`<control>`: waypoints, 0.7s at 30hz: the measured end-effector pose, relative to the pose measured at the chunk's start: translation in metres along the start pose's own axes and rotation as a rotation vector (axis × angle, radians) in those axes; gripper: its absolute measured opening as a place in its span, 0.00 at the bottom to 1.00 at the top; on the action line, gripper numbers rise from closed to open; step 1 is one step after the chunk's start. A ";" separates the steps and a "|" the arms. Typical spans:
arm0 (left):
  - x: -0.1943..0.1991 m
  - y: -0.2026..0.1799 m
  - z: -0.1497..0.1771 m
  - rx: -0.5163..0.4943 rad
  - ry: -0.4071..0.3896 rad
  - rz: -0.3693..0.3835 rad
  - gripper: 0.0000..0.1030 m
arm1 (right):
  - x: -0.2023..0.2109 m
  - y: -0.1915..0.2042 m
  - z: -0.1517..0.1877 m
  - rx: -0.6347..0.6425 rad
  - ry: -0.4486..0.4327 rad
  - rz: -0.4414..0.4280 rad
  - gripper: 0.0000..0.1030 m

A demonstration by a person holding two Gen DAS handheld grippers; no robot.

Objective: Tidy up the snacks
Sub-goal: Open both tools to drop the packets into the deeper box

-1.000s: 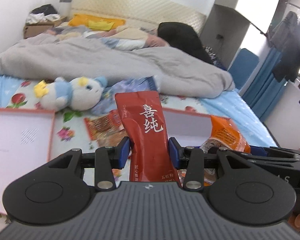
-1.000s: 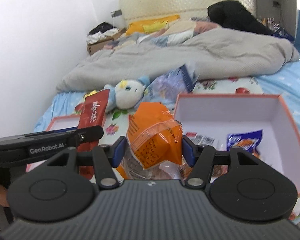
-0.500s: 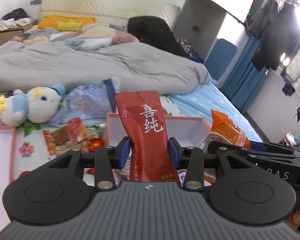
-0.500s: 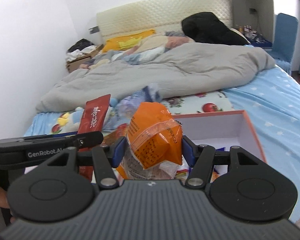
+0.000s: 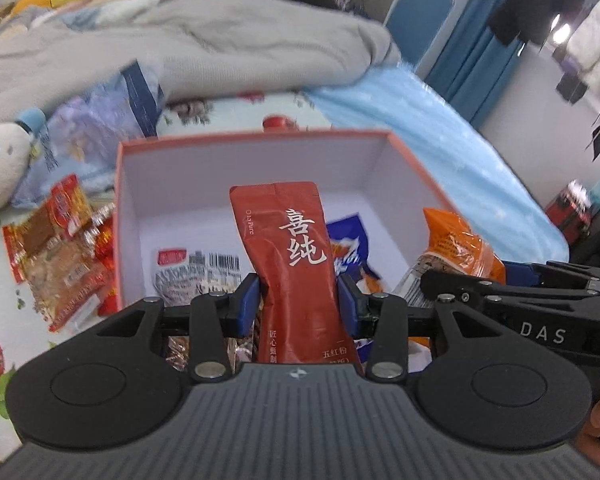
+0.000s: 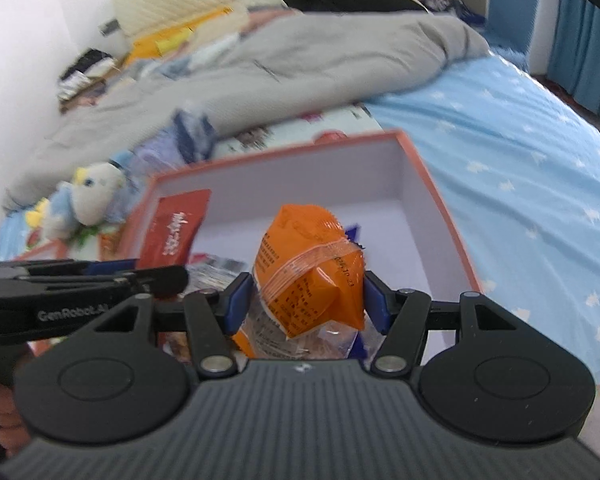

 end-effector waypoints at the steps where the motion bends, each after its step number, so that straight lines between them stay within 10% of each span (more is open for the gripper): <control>1: -0.007 -0.001 0.002 -0.003 0.015 -0.002 0.46 | -0.003 -0.005 0.004 -0.006 0.009 -0.001 0.60; 21: 0.028 0.019 -0.006 0.010 -0.076 -0.027 0.78 | 0.005 -0.002 0.006 -0.036 -0.019 -0.025 0.82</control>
Point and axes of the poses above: each gripper's, at about its wrist camera, not at the fingertips, and x roughly against the way its jaws point, y to its left, z to its underside, the point moved 10 cm from there along -x, roughly the way its jaws point, and after that the axes turned 11 degrees about -z, right-handed, at the moved point
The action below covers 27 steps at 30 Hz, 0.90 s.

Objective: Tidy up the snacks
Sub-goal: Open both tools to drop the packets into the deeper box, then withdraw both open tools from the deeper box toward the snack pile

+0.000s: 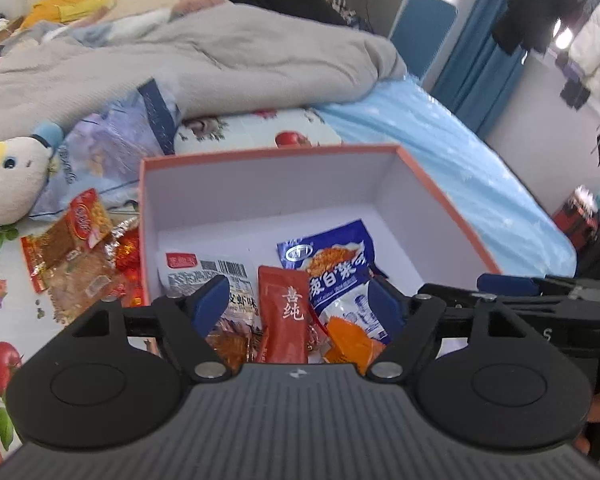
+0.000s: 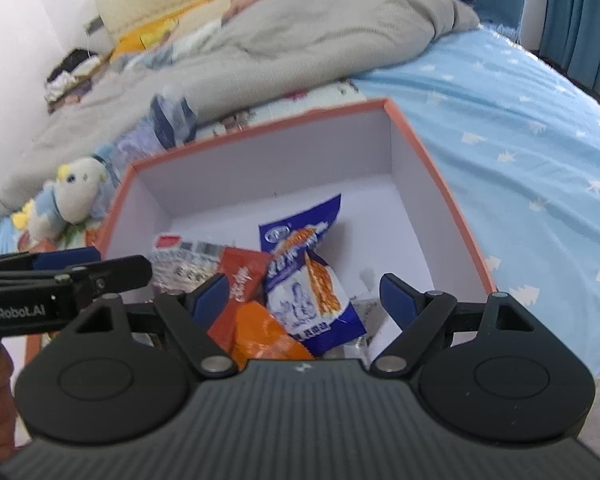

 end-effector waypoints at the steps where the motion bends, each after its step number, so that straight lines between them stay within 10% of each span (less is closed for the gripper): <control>1: 0.007 0.002 -0.001 0.003 -0.006 -0.006 0.79 | 0.004 0.003 -0.002 0.001 -0.013 0.002 0.81; 27: 0.148 0.082 0.004 0.085 -0.176 -0.083 0.87 | 0.093 0.110 -0.009 0.057 -0.203 -0.070 0.82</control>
Point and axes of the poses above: each gripper's, at about its wrist camera, not at the fingertips, and x roughly against the way its jaws point, y to its left, z to its underside, the point moved 10 cm from there along -x, roughly the way its jaws point, and after that the axes turned 11 degrees about -z, right-handed, at the moved point
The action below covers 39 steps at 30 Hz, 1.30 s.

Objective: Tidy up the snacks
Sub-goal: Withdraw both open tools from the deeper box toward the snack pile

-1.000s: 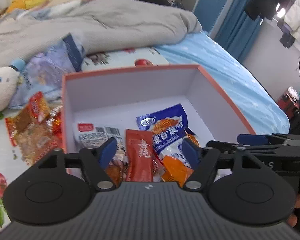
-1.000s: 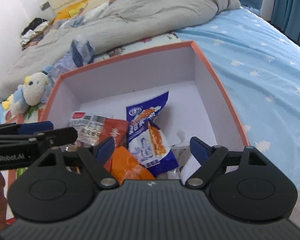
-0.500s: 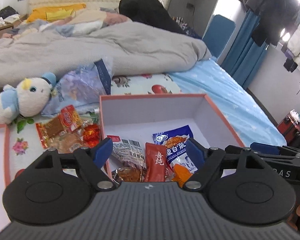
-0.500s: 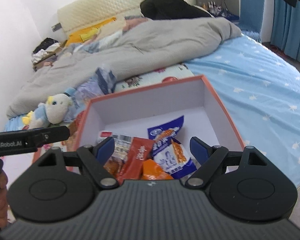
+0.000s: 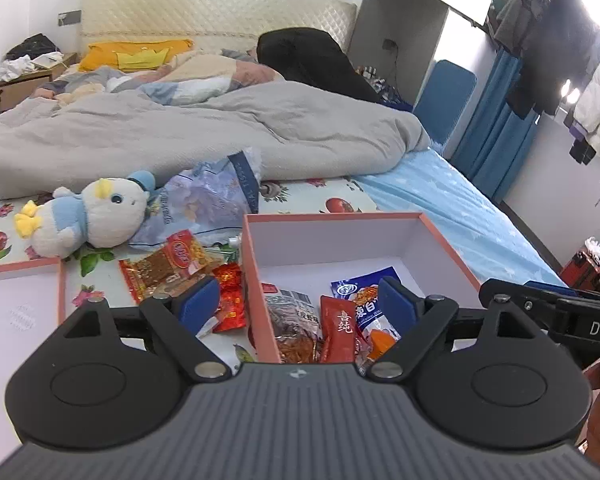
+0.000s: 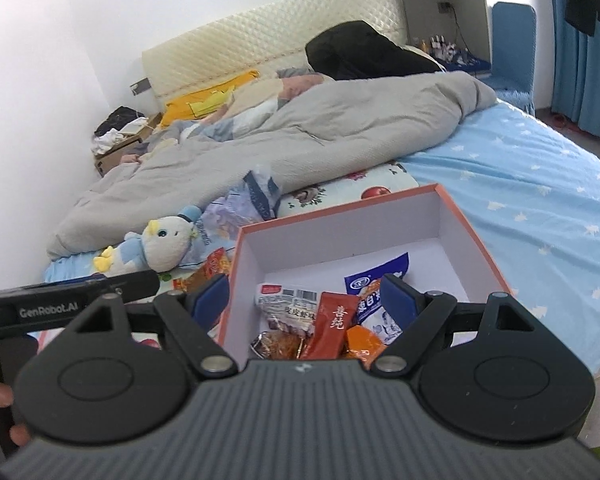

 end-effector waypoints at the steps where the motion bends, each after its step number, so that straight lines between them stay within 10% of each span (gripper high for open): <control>1: 0.004 0.004 0.000 0.008 -0.007 -0.005 0.87 | 0.001 0.003 0.000 0.002 -0.003 0.000 0.82; 39: 0.107 0.117 0.102 0.132 -0.075 -0.184 0.87 | -0.001 0.134 0.116 0.191 0.127 -0.170 0.81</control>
Point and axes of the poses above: each gripper's, at about its wrist camera, not at the fingertips, and x roughly against the way its jaws point, y to its left, z to its underside, the point moved 10 cm from there along -x, roughly the way its jaws point, and after that the axes turned 11 degrees about -z, right-handed, at the moved point
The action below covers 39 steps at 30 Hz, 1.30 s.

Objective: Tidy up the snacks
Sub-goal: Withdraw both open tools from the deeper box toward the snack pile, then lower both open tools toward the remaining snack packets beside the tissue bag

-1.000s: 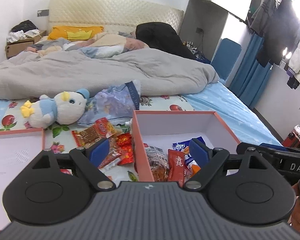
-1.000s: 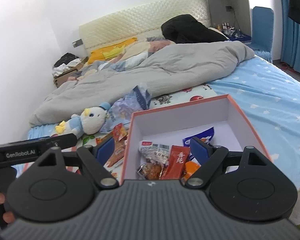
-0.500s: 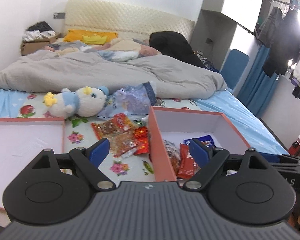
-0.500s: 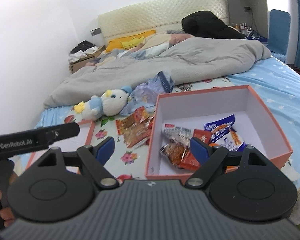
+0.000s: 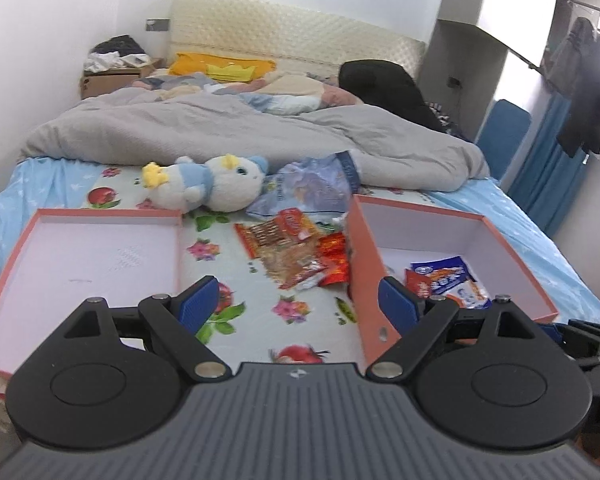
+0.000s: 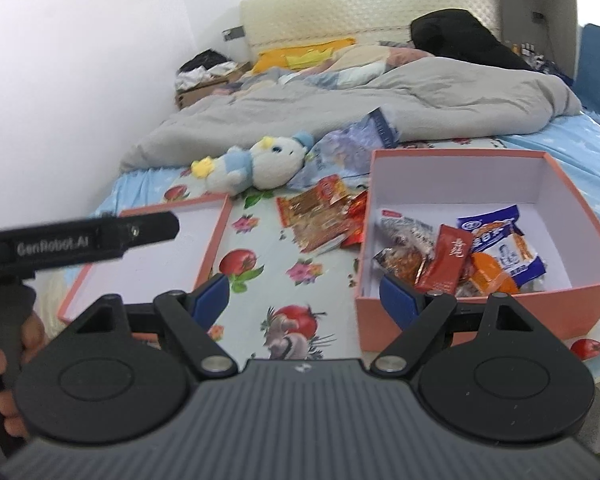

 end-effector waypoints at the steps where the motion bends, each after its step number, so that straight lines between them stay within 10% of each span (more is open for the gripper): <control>1: -0.001 0.003 0.001 0.004 0.001 -0.004 0.87 | -0.002 0.003 0.002 0.003 0.004 -0.003 0.81; 17: -0.087 0.021 -0.024 -0.059 0.050 0.010 0.87 | -0.046 0.017 -0.016 0.091 0.020 0.000 0.81; 39: -0.284 0.027 -0.085 -0.193 0.207 0.181 0.87 | -0.206 0.004 -0.034 0.137 0.045 0.025 0.81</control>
Point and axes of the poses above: each gripper's, at about its wrist camera, not at the fingertips, and x roughly against the way its jaws point, y to its left, z to its underside, the point moved 10 cm from there along -x, roughly the way its jaws point, and after that the axes turned 11 degrees about -z, right-handed, at the moved point
